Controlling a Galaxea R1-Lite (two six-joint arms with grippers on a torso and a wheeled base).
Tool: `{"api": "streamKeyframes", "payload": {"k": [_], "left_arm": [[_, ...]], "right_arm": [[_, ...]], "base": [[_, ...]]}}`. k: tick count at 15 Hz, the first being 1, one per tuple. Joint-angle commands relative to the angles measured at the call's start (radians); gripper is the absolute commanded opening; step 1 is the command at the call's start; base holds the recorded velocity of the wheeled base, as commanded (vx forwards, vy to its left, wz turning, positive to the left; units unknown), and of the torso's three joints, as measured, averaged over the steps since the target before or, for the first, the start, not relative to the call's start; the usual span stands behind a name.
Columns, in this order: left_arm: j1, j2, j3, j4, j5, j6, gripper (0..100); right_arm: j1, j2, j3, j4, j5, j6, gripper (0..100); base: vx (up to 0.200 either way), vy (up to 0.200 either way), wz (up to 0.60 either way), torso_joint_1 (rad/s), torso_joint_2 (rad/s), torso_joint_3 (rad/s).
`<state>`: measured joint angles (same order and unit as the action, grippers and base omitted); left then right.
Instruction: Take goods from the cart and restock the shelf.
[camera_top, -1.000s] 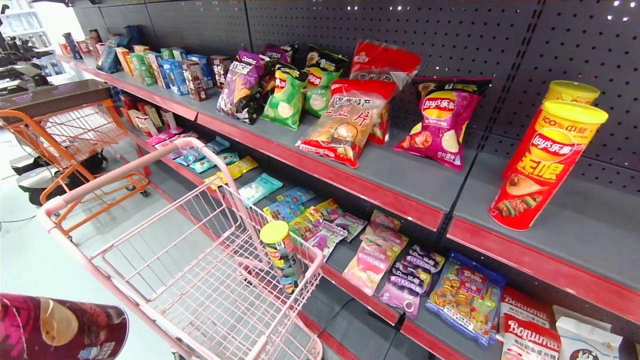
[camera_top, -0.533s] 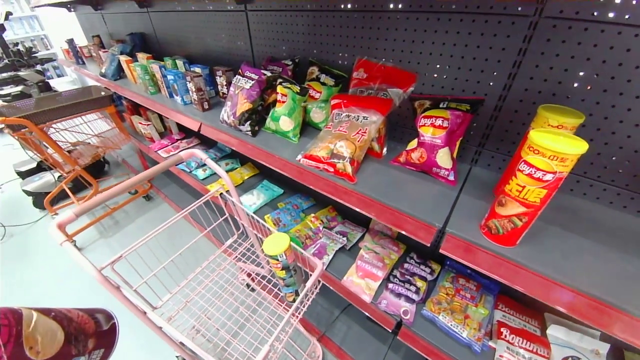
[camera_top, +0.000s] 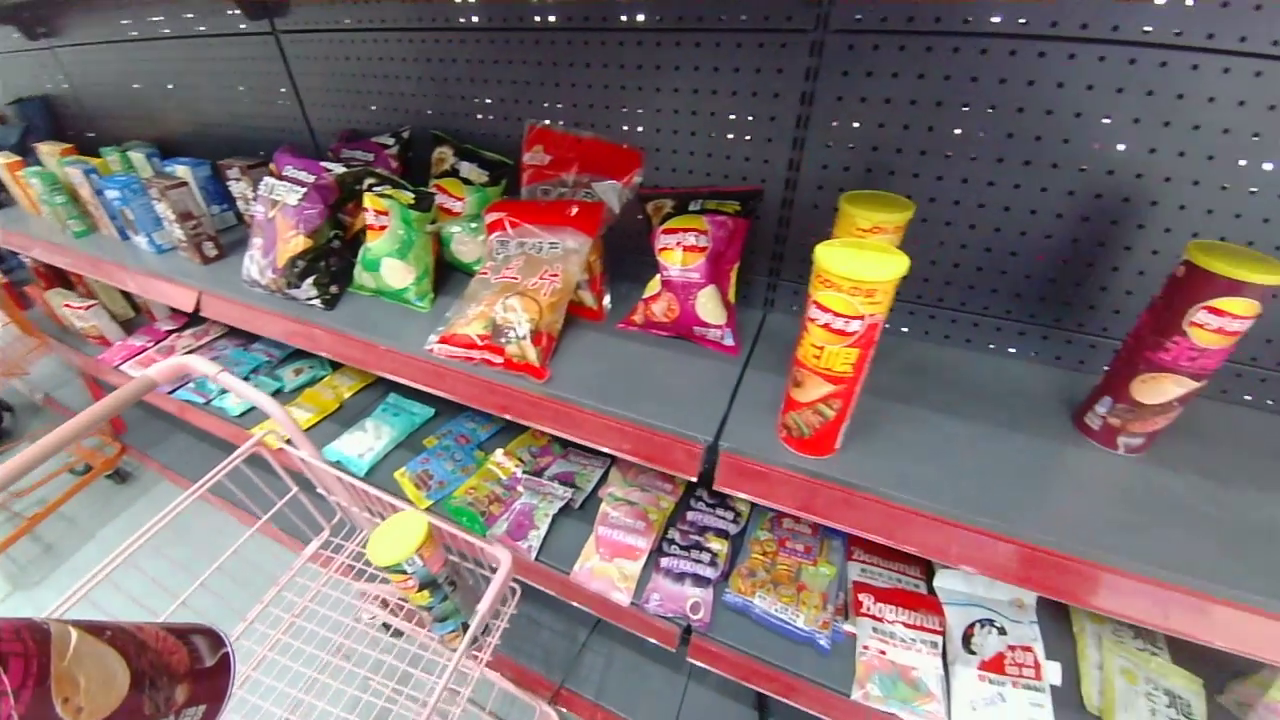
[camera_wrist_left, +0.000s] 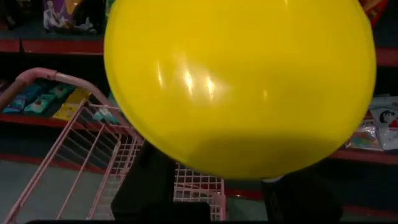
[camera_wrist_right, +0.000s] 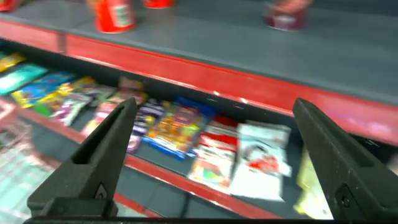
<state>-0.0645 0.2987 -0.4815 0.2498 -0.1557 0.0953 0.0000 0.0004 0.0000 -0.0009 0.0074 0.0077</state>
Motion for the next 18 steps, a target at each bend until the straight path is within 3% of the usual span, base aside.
{"api": "streamKeyframes", "payload": {"k": [1, 9, 12, 14, 18], "left_arm": [[0.000, 0.011, 0.000, -0.001, 0.001, 0.000, 0], [0.003, 0.033, -0.002, 0.000, 0.012, 0.000, 0], [-0.001, 0.059, -0.002, -0.003, 0.024, 0.001, 0], [-0.003, 0.071, -0.003, -0.007, 0.022, 0.035, 0], [-0.003, 0.092, -0.006, -0.024, 0.021, 0.063, 0]], "right_arm": [[0.000, 0.001, 0.000, -0.001, 0.000, 0.000, 100], [0.000, 0.001, 0.000, -0.001, 0.000, -0.002, 100], [0.000, 0.001, 0.000, -0.001, 0.000, -0.002, 100], [0.000, 0.001, 0.000, -0.001, 0.000, -0.002, 100], [0.000, 0.001, 0.000, -0.001, 0.000, -0.005, 100]], "base": [[0.000, 0.000, -0.60, 0.002, -0.01, 0.002], [0.000, 0.000, -0.60, 0.002, 0.00, 0.002], [0.000, 0.000, 0.00, 0.000, 0.00, 0.000], [0.000, 0.000, 0.00, 0.000, 0.00, 0.000], [0.000, 0.000, 0.00, 0.000, 0.00, 0.000]]}}
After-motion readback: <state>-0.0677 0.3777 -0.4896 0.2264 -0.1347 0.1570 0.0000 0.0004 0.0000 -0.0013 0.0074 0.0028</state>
